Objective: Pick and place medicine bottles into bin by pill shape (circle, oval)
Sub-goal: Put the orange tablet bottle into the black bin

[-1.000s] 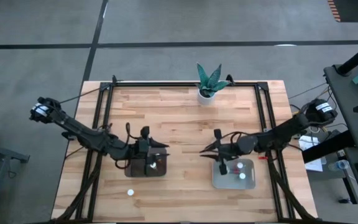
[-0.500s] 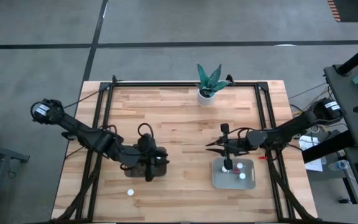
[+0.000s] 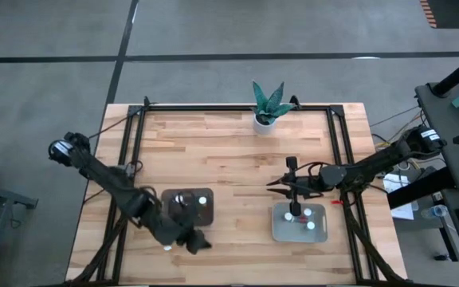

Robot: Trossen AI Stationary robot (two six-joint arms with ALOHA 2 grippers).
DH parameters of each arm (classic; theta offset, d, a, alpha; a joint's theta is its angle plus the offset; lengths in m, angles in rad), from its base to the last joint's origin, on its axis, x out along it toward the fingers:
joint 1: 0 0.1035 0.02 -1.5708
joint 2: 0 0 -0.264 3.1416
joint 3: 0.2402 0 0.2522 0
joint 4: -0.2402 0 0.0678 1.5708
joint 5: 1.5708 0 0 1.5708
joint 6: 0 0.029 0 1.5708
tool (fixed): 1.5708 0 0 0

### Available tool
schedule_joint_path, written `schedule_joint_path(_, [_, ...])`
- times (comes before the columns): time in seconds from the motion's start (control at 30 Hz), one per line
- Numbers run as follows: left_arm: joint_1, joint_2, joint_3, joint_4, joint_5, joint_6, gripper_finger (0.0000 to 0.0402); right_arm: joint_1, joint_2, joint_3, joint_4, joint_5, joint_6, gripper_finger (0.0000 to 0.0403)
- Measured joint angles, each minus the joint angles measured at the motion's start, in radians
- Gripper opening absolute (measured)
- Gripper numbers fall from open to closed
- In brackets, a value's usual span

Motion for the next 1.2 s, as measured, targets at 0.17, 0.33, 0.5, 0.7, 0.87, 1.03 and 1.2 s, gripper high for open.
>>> schedule_joint_path(0.17, [-0.068, 0.103, 0.009, 0.001, 0.189, -0.275, 0.0129, 0.0, 0.001, 0.0, 0.0, 0.0, -0.034, 0.0052])
schedule_joint_path(0.33, [-0.149, 0.189, 0.009, -0.002, 0.366, -0.496, 0.0129, -0.003, 0.001, 0.0, 0.001, 0.0, -0.036, 0.0052])
schedule_joint_path(0.5, [-0.221, 0.211, 0.016, -0.119, 0.381, -0.66, 0.0129, -0.005, 0.003, 0.0, 0.0, 0.001, -0.023, 0.0052])
schedule_joint_path(0.7, [-0.248, 0.212, 0.103, -0.514, 0.298, -0.695, 0.0129, -0.005, 0.003, 0.0, 0.001, 0.0, 0.025, 0.0052])
schedule_joint_path(0.87, [-0.247, 0.214, 0.117, -0.616, 0.147, -0.686, 0.0129, -0.005, 0.003, 0.0, 0.001, 0.0, 0.037, 0.0052])
schedule_joint_path(1.03, [-0.248, 0.265, 0.116, -0.653, 0.146, -0.664, 0.0129, -0.005, 0.003, 0.0, 0.0, 0.0, 0.037, 0.0052])
schedule_joint_path(1.2, [-0.245, 0.313, 0.116, -0.654, 0.146, -0.637, 0.0129, -0.005, 0.003, 0.0, 0.0, 0.0, 0.037, 0.0052])
